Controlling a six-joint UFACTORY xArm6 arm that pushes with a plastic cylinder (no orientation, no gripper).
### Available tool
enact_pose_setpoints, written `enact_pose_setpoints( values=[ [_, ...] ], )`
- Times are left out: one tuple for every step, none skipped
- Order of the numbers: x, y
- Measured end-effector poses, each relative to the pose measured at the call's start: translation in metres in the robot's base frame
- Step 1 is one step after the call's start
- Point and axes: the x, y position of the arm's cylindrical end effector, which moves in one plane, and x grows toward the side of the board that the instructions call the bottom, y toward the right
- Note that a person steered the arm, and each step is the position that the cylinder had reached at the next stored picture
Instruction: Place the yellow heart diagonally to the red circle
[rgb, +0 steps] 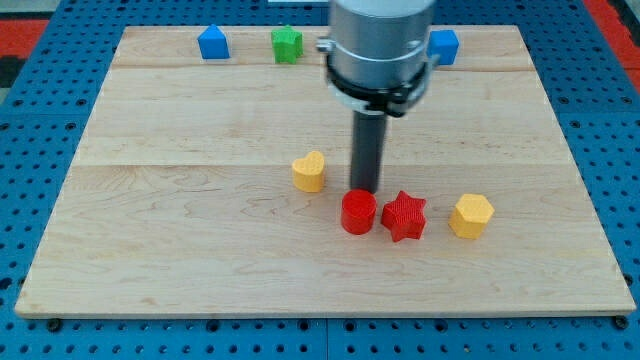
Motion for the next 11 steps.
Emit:
enact_pose_setpoints(
  values=[
    [0.008, -0.005],
    [0.013, -0.028],
    [0.0, 0.002],
    [-0.014, 0.037],
    [-0.035, -0.001],
    [-0.035, -0.073],
    [-0.035, -0.123],
    [-0.052, -0.134],
    [-0.069, -0.165],
    [-0.053, -0.177],
    [-0.034, -0.178]
  ],
)
